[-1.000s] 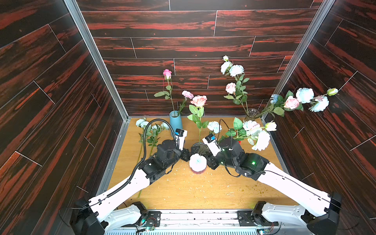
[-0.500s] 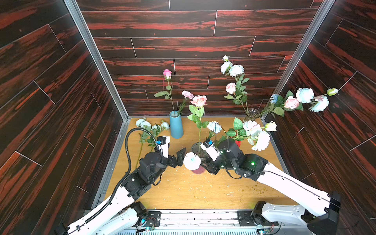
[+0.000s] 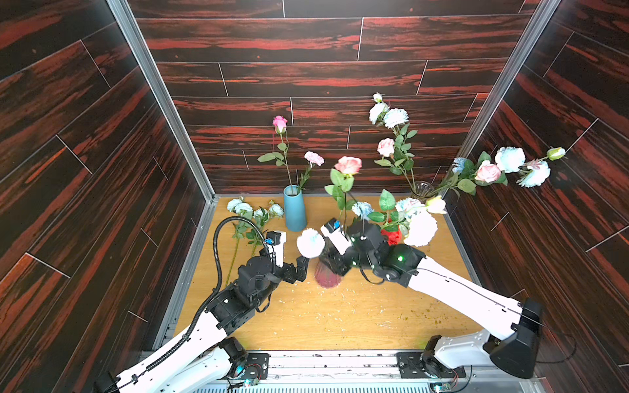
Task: Pick out blue flowers from the vase
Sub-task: Adjust the flower in the vase.
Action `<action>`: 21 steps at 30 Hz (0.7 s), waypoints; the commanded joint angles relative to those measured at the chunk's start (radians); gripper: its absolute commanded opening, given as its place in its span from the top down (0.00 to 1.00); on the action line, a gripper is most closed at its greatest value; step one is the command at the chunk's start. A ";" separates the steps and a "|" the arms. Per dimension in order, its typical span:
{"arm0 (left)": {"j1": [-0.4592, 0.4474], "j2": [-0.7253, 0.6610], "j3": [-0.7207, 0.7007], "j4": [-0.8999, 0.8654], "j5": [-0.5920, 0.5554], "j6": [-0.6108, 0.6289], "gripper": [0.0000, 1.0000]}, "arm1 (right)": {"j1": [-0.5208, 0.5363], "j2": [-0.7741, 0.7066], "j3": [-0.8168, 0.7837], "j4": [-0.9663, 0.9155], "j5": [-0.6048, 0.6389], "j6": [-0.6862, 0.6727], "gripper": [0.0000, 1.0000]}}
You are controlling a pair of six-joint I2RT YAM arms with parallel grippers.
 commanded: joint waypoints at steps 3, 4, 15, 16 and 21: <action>0.000 0.013 -0.012 0.032 0.014 0.027 0.01 | -0.014 0.028 0.039 0.023 0.023 -0.005 0.48; 0.000 0.018 -0.012 0.038 0.017 0.028 0.01 | -0.015 0.029 0.035 0.023 0.019 -0.002 0.48; 0.001 0.072 0.009 0.078 0.021 0.034 0.01 | -0.019 0.104 0.086 -0.011 -0.009 -0.005 0.48; 0.001 0.092 0.023 0.079 0.016 0.041 0.01 | -0.018 0.114 0.095 -0.015 -0.009 -0.007 0.48; 0.004 0.191 0.102 0.058 -0.030 0.059 0.02 | -0.018 0.128 0.110 -0.062 0.033 -0.009 0.52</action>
